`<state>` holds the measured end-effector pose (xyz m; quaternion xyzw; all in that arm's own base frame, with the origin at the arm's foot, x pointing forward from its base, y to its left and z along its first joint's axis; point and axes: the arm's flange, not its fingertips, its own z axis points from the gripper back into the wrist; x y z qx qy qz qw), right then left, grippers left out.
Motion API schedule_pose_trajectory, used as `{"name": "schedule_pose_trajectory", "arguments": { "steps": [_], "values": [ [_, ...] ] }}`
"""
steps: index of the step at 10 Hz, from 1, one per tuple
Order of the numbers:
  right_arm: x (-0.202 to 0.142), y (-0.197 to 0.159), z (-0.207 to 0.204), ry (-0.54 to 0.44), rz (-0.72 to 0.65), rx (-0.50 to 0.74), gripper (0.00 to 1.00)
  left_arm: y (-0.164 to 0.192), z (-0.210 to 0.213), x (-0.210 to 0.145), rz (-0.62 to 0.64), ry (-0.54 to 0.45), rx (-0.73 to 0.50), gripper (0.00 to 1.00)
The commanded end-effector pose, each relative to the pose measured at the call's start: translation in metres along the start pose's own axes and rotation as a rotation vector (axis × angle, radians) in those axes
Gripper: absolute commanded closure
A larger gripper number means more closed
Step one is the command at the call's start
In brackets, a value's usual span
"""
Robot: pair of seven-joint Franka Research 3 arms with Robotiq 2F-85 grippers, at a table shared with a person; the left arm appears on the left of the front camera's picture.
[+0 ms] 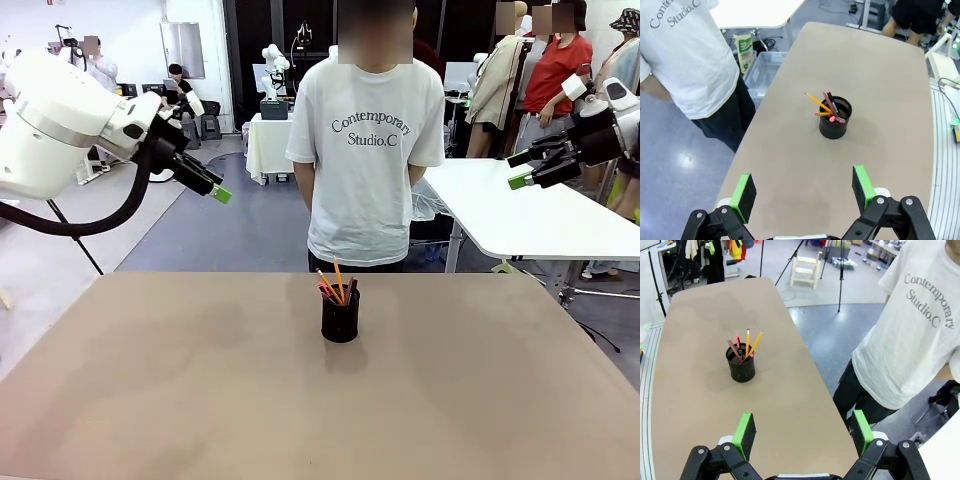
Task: Place the pens into the pen holder.
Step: Pick up a writing instrument from the table and place it into the Pen holder.
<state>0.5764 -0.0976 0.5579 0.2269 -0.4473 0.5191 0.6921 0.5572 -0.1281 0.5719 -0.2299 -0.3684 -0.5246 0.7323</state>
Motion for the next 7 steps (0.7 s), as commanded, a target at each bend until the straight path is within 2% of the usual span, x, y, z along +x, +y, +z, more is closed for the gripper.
{"name": "schedule_pose_trajectory", "arguments": {
  "steps": [1, 7],
  "values": [
    [0.0047, -0.0007, 0.0000, 0.019, -0.017, 0.008, 0.00, -0.0017, 0.0093, 0.0019, -0.001, -0.014, -0.033, 0.00],
    [0.0047, -0.0007, 0.0000, 0.019, -0.017, 0.008, 0.00, -0.0020, 0.0044, 0.0029, -0.001, -0.002, -0.025, 0.00]
  ]
}}
